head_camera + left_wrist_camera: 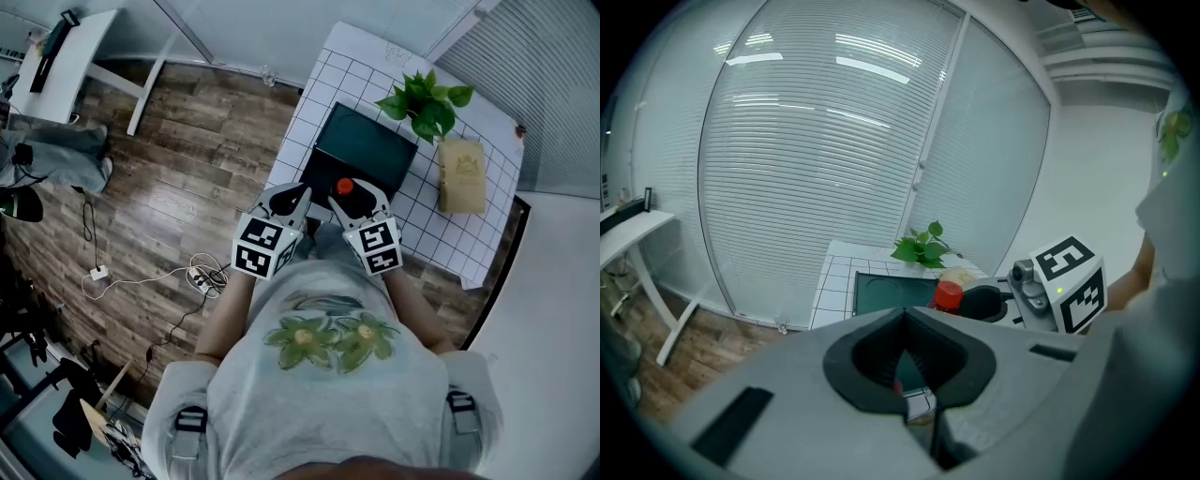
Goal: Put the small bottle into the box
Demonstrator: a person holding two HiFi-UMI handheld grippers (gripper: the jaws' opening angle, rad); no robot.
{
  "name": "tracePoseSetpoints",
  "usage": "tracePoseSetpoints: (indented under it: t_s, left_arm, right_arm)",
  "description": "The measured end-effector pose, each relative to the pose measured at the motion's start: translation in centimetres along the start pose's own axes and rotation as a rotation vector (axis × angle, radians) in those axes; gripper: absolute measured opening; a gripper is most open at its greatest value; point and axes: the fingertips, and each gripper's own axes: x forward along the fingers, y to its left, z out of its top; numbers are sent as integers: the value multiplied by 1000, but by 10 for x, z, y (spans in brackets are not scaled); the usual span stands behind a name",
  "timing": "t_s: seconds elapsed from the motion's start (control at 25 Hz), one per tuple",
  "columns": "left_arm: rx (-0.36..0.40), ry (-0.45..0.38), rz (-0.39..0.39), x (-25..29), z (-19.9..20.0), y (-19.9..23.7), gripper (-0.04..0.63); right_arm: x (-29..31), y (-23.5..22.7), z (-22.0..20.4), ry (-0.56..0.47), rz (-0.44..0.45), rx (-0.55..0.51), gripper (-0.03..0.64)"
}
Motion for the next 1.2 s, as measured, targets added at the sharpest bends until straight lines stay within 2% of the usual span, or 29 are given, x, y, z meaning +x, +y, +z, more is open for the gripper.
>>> tracePoseSetpoints:
  t_s: [1.2]
  left_arm:
    - [-32, 8, 18, 6, 6, 20, 6]
  right_arm:
    - [30, -9, -28, 98, 28, -9, 209]
